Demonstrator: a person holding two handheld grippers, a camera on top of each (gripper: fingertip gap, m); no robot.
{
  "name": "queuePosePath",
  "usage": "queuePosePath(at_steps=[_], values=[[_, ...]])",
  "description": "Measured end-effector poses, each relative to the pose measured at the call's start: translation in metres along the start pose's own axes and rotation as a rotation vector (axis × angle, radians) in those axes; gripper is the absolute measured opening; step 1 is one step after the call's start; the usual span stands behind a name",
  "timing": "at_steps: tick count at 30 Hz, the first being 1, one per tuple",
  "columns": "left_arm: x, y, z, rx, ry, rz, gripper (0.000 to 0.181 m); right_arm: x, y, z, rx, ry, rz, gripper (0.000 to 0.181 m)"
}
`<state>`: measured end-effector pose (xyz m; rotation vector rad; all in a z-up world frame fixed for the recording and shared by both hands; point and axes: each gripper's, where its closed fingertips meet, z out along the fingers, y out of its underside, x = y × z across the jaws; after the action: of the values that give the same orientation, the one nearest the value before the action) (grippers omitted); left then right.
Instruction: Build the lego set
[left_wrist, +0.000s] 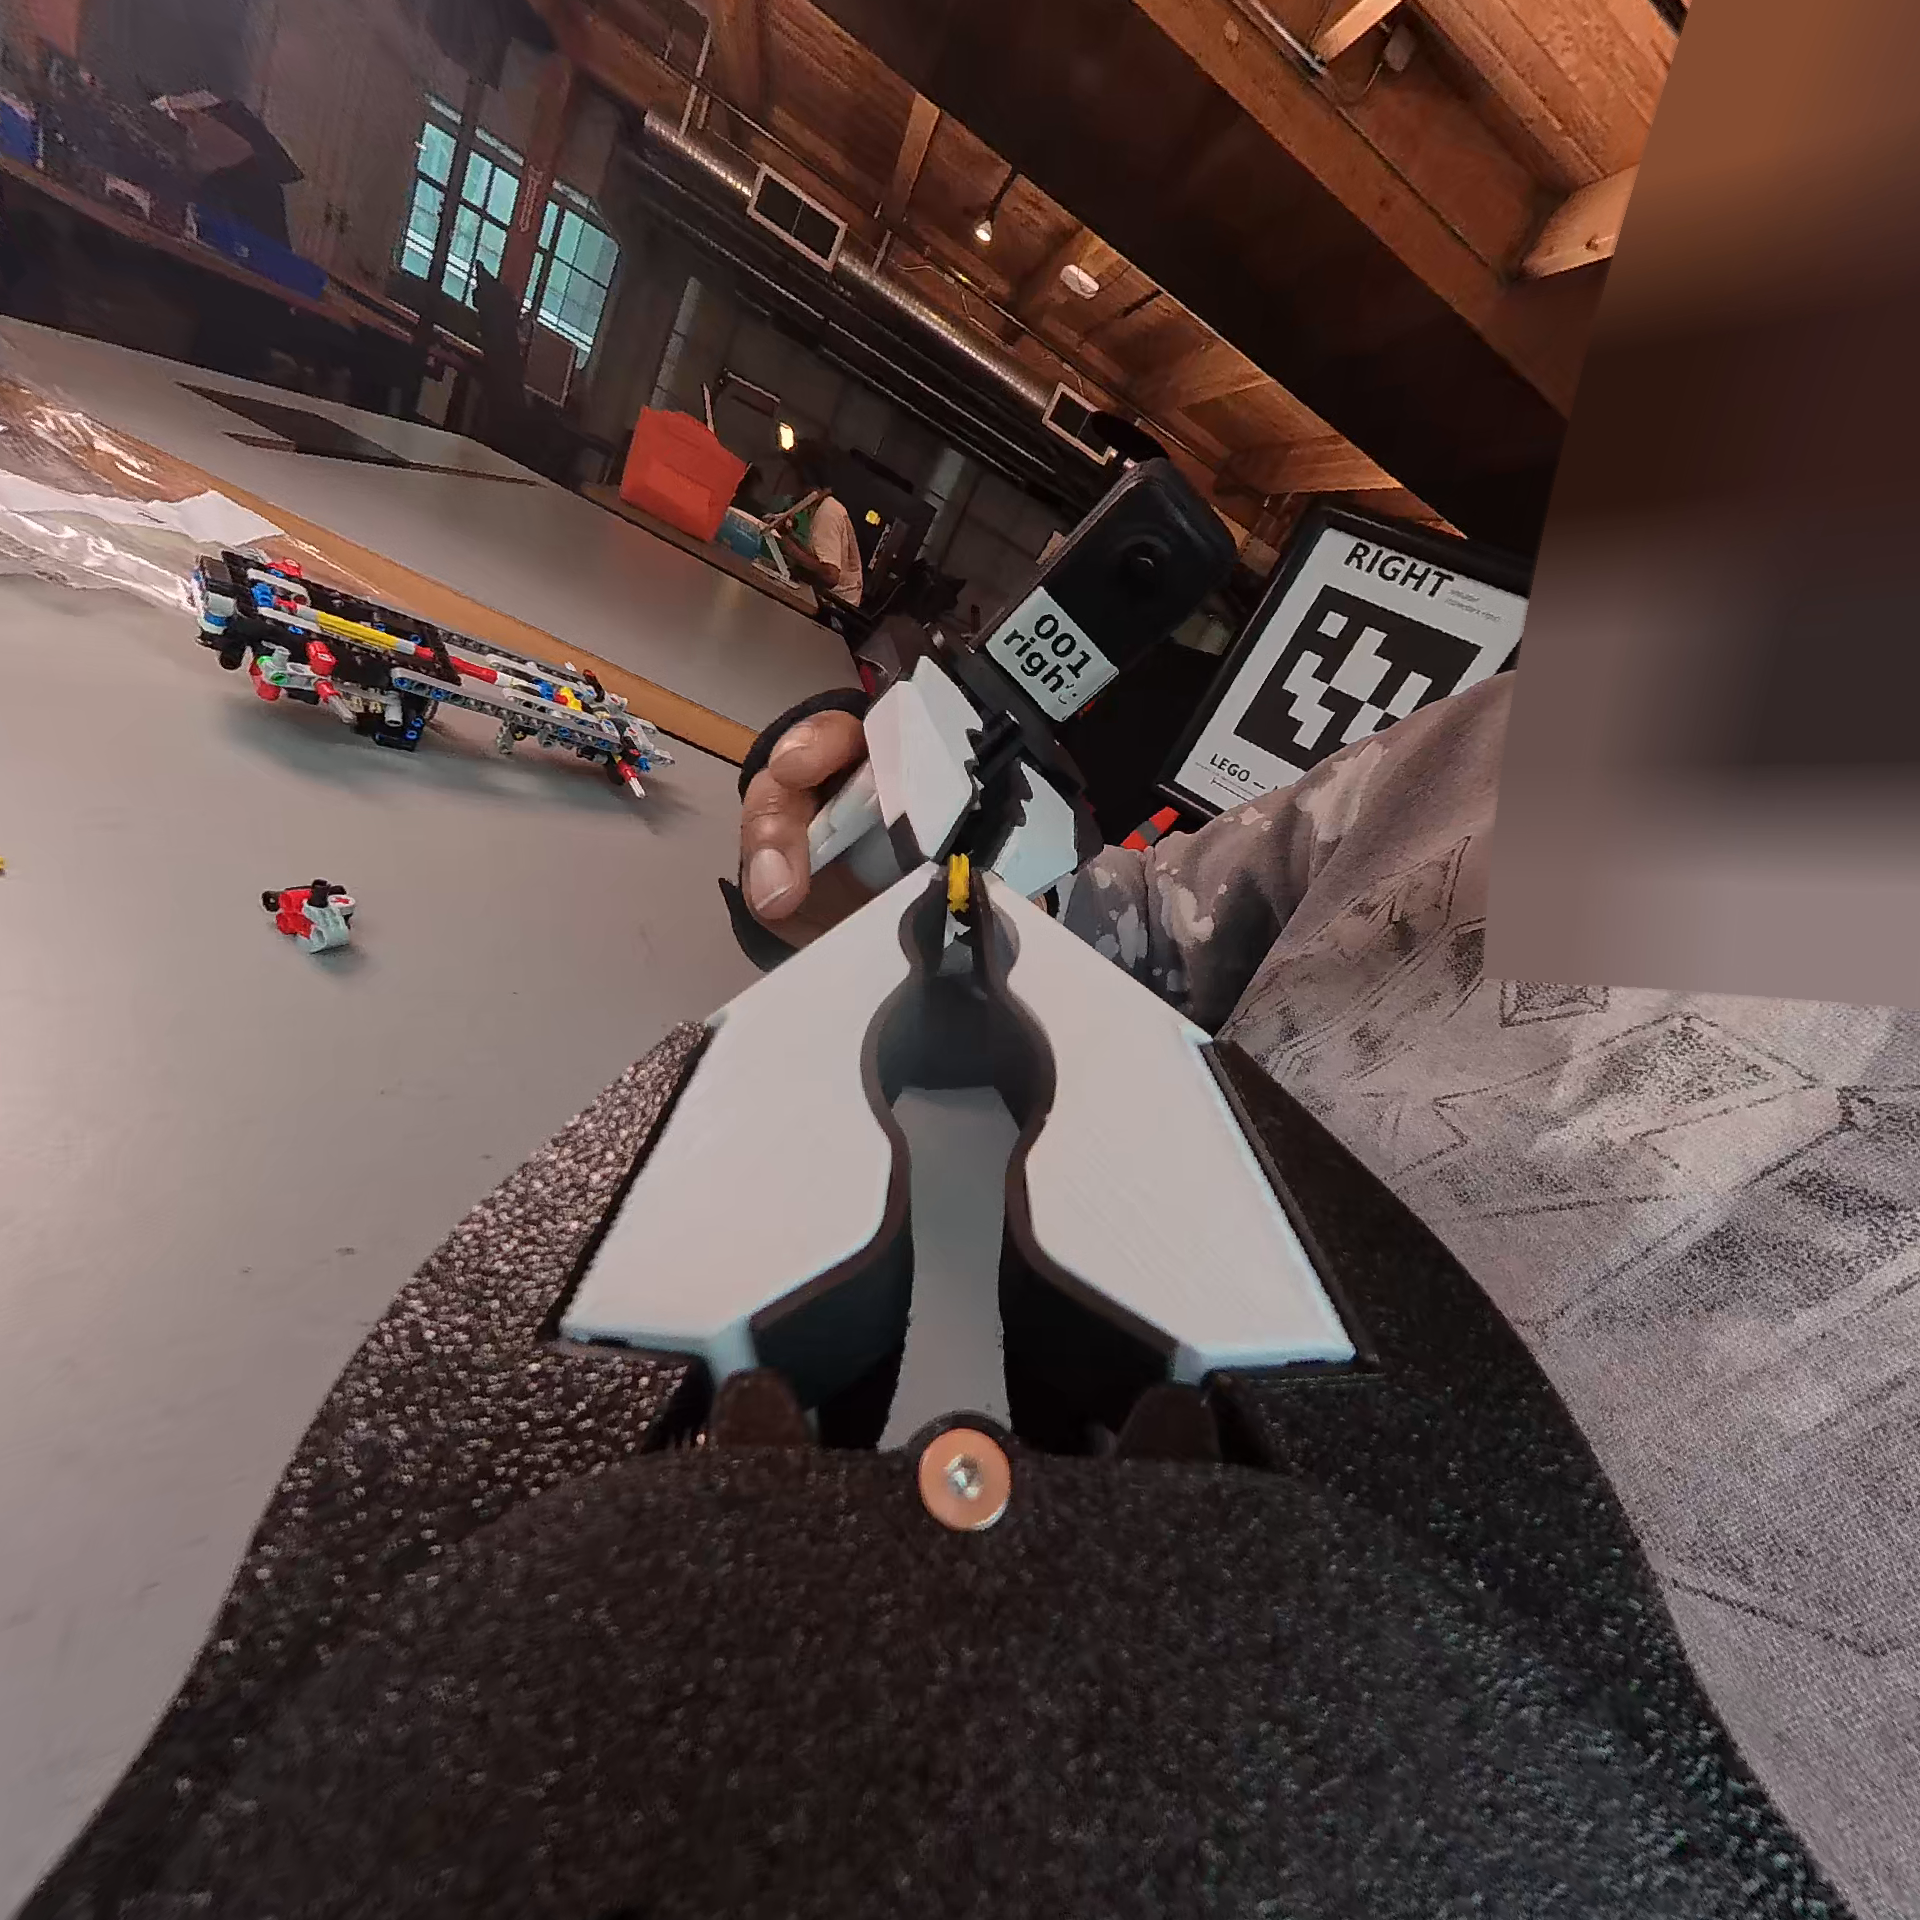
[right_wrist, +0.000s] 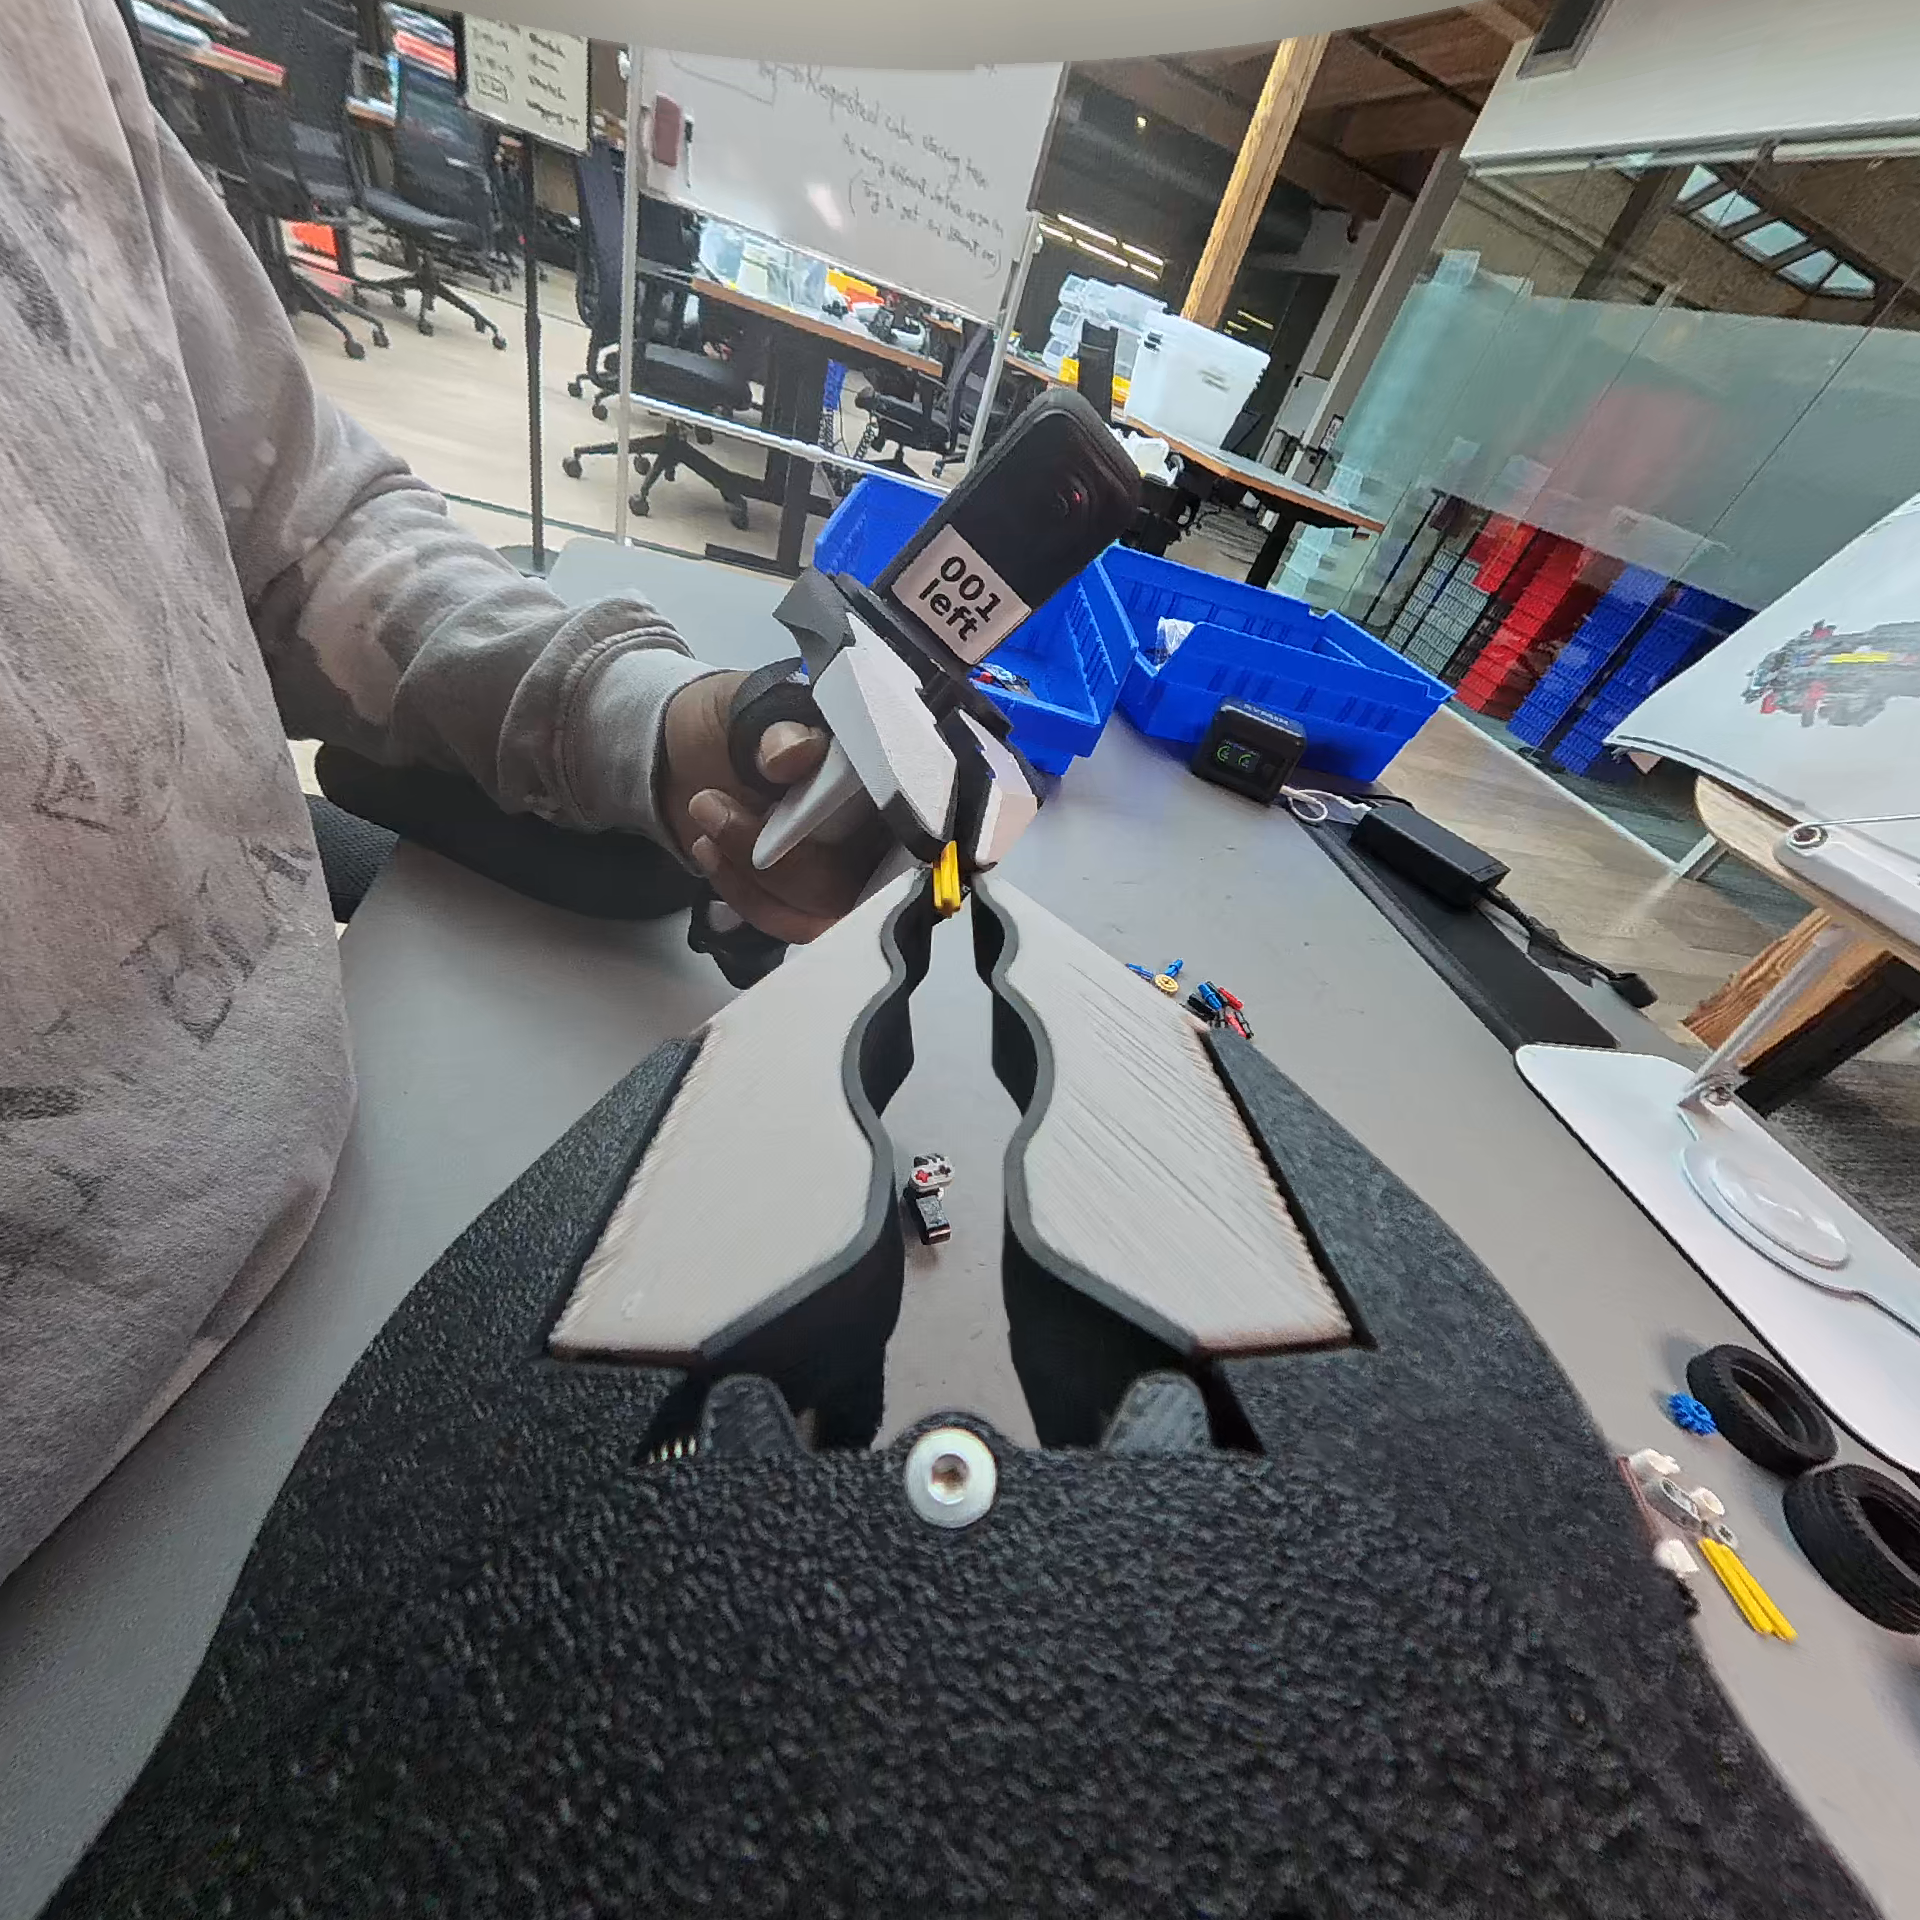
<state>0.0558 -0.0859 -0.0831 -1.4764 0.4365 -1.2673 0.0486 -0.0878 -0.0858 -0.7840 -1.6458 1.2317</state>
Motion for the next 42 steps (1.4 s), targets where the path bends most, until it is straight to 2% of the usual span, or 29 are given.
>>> queuePosePath(at_steps=[10,17,22,26,36,42], values=[[0.004,0.001,-0.001,0.000,0.068,-0.087,0.002,-0.003,-0.003,0.001,0.025,0.018,-0.080,0.007],[0.007,0.009,-0.003,-0.050,0.160,-0.268,0.002,-0.010,0.000,0.002,0.004,0.041,-0.244,0.004],[-0.004,0.015,-0.004,-0.068,0.160,-0.460,0.002,-0.008,0.012,0.003,-0.051,0.103,-0.397,0.002],[-0.022,0.024,-0.007,-0.067,0.095,-0.586,0.002,-0.003,0.031,0.006,-0.126,0.153,-0.515,0.003],[-0.026,0.031,-0.010,-0.086,0.098,-0.639,0.002,-0.004,0.038,0.009,-0.119,0.145,-0.493,0.003],[-0.023,0.030,-0.010,-0.082,0.137,-0.661,0.002,-0.007,0.036,0.010,-0.106,0.102,-0.341,0.002]])
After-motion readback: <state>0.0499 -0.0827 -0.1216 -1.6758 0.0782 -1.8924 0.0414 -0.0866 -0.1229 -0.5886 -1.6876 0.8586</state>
